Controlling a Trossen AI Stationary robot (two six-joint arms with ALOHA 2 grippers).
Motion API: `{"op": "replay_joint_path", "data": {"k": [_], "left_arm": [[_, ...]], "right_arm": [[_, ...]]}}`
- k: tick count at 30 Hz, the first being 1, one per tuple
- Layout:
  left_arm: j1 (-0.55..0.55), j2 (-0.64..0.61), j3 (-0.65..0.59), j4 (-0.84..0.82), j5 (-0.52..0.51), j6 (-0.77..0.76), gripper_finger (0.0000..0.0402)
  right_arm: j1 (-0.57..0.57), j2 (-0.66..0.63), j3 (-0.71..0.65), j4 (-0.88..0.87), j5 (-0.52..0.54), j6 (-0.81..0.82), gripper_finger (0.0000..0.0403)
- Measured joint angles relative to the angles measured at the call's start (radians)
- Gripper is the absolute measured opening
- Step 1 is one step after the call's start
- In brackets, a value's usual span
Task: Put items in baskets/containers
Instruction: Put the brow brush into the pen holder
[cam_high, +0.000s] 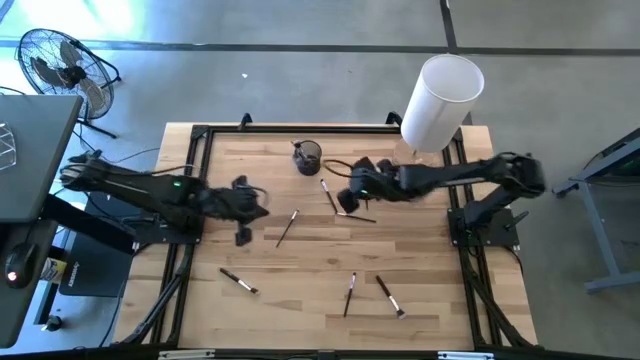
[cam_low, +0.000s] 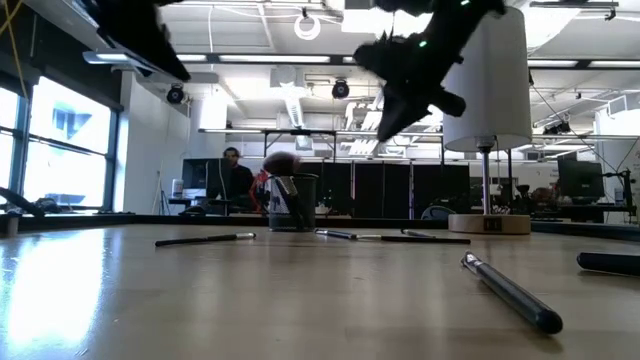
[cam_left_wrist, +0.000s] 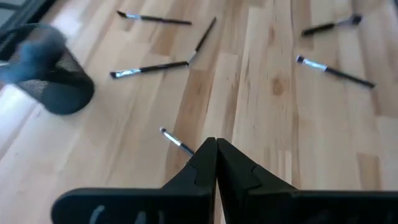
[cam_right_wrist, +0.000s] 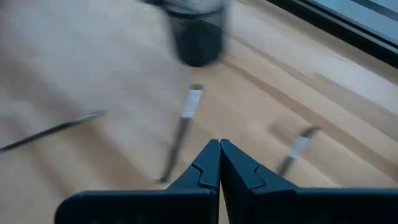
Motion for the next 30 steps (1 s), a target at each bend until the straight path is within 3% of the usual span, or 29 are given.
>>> {"op": "replay_joint_path", "data": {"k": [5, 12, 20, 30], "left_arm": [[-0.002, -0.196, -0.078, 0.028, -0.003, -0.001, 0.0001], [-0.002, -0.333, -0.11, 0.002, 0.016, -0.001, 0.0], [-0.002, -0.369, -0.109, -0.071, 0.026, 0.0, 0.0], [-0.002, -0.368, -0.109, -0.092, 0.039, -0.001, 0.0]], "right_arm": [[-0.083, 0.164, 0.156, -0.247, 0.083, 0.193, 0.0001], [-0.23, 0.277, 0.174, -0.289, -0.047, 0.266, 0.0034], [-0.317, 0.351, 0.175, -0.212, -0.121, 0.237, 0.0075], [-0.373, 0.444, 0.177, -0.199, -0.185, 0.237, 0.0063]]}}
